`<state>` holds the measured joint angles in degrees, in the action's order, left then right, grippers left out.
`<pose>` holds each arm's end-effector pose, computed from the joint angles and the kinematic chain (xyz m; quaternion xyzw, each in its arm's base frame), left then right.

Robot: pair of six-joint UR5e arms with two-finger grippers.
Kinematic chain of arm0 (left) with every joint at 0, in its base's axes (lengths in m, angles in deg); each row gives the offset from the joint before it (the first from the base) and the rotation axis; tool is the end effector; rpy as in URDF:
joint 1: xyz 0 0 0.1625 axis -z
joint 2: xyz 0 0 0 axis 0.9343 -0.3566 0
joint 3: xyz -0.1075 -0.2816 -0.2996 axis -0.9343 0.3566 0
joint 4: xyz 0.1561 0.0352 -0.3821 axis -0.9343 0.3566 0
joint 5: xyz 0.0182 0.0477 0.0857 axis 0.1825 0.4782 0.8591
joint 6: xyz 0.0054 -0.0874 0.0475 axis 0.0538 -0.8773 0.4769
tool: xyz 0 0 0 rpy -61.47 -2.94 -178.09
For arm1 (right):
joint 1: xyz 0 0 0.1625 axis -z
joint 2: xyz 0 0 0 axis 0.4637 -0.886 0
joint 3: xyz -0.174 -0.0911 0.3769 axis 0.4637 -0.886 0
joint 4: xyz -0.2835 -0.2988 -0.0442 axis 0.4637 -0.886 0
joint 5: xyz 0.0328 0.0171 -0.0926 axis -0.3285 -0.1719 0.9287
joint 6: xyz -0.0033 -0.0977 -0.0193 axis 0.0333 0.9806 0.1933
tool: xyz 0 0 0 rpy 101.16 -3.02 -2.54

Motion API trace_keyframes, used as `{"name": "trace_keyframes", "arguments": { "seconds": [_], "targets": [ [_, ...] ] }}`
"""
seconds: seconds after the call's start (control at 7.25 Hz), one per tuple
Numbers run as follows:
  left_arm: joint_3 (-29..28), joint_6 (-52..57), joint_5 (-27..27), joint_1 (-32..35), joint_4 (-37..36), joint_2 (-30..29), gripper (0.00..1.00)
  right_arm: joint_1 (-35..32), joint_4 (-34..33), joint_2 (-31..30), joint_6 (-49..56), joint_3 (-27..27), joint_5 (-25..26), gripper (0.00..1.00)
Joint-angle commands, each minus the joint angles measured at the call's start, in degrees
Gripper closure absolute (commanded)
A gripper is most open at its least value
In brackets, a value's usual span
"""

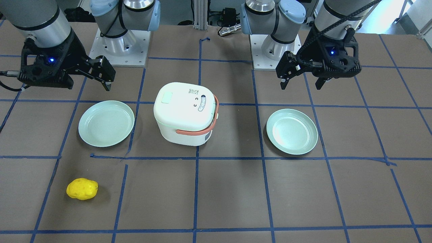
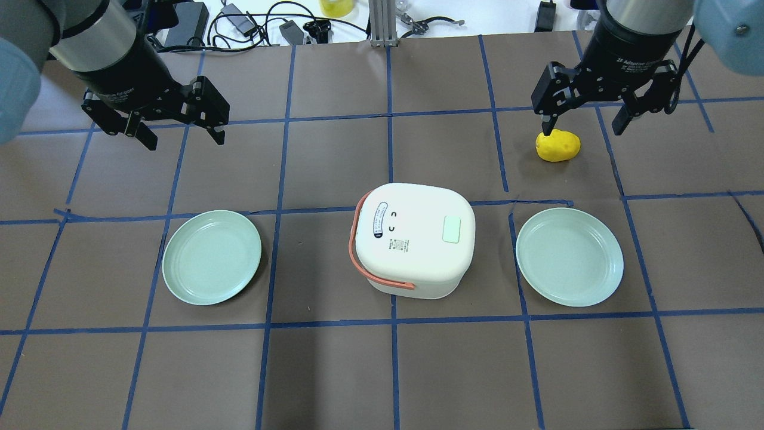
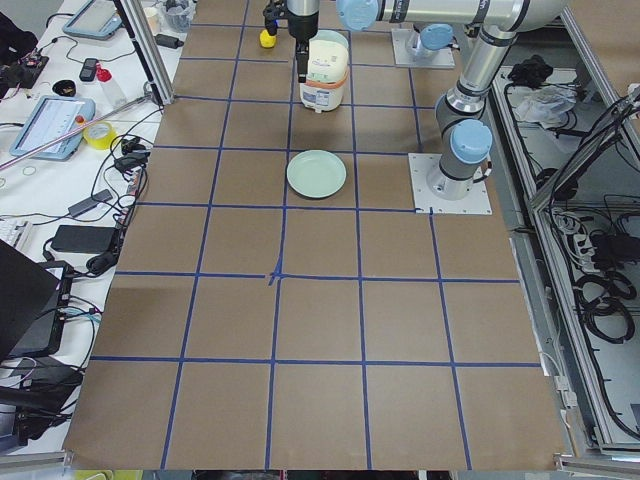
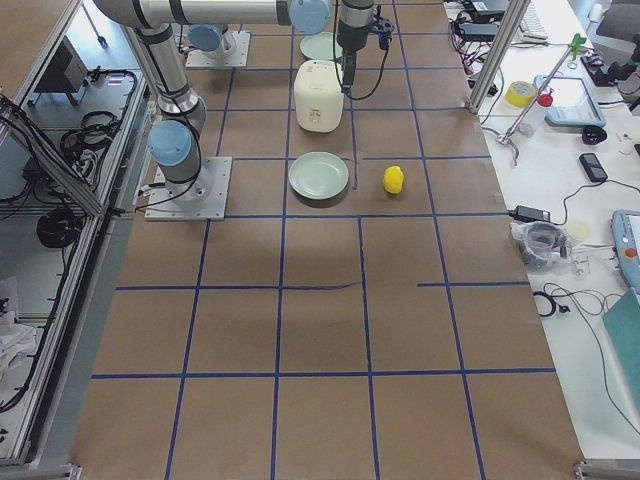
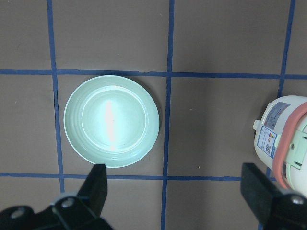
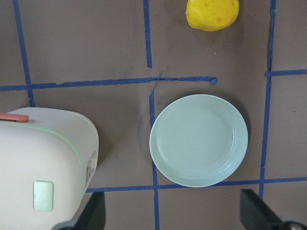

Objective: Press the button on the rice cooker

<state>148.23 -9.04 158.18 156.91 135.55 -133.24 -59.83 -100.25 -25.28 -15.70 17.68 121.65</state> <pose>-0.1155 -0.4886 0.5024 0.0207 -0.9996 0.0193 0.0043 0.1106 -0.5069 0.4887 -0.0218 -0.9992 -0.0342 0.0012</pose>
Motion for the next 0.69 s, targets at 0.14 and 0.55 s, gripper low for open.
{"name": "trace_keyframes", "arguments": {
  "seconds": [0.14, 0.55],
  "targets": [
    [0.0, 0.0, 0.0, 0.0, 0.0, 0.0, 0.00, -0.1, -0.1, 0.0, -0.1, 0.2, 1.1, 0.00],
    [0.0, 0.0, 0.0, 0.0, 0.0, 0.0, 0.00, -0.1, 0.0, -0.1, -0.1, -0.1, 0.2, 0.00]
  ]
}}
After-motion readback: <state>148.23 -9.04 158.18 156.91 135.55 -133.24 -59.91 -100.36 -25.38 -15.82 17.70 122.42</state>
